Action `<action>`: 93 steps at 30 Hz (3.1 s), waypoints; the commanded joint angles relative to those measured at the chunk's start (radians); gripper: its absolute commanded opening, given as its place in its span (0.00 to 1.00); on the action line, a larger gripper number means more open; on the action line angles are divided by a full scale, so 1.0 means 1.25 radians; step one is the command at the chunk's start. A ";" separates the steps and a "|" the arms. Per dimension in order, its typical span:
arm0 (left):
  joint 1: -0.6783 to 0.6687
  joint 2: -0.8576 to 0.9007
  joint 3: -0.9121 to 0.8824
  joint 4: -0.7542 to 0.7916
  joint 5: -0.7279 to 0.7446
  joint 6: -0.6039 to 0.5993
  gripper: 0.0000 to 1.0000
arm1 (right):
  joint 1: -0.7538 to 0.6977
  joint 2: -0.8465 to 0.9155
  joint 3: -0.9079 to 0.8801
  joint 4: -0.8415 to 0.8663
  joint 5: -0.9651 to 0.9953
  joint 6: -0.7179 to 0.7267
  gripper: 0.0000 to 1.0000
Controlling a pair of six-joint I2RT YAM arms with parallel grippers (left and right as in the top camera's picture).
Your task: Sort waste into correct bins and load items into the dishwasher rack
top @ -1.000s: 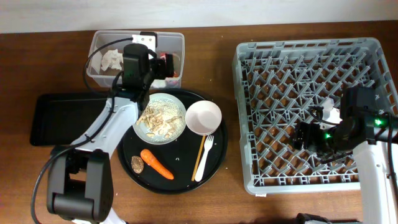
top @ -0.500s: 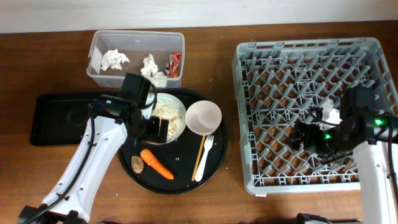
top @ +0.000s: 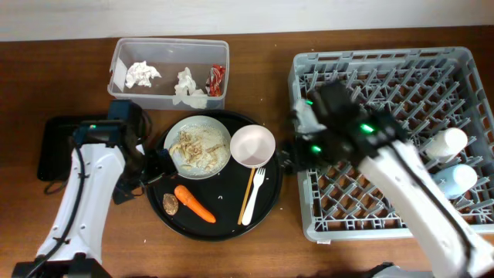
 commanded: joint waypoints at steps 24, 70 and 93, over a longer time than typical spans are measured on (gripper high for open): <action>0.047 -0.012 -0.005 0.006 0.002 -0.013 1.00 | 0.023 0.345 0.168 0.143 0.232 0.164 0.04; 0.047 -0.012 -0.005 0.042 0.010 -0.013 1.00 | -0.347 0.529 0.334 -0.086 0.658 0.262 0.21; -0.171 -0.008 -0.005 0.212 -0.010 0.086 1.00 | -0.458 0.068 0.316 -0.368 -0.003 -0.011 0.98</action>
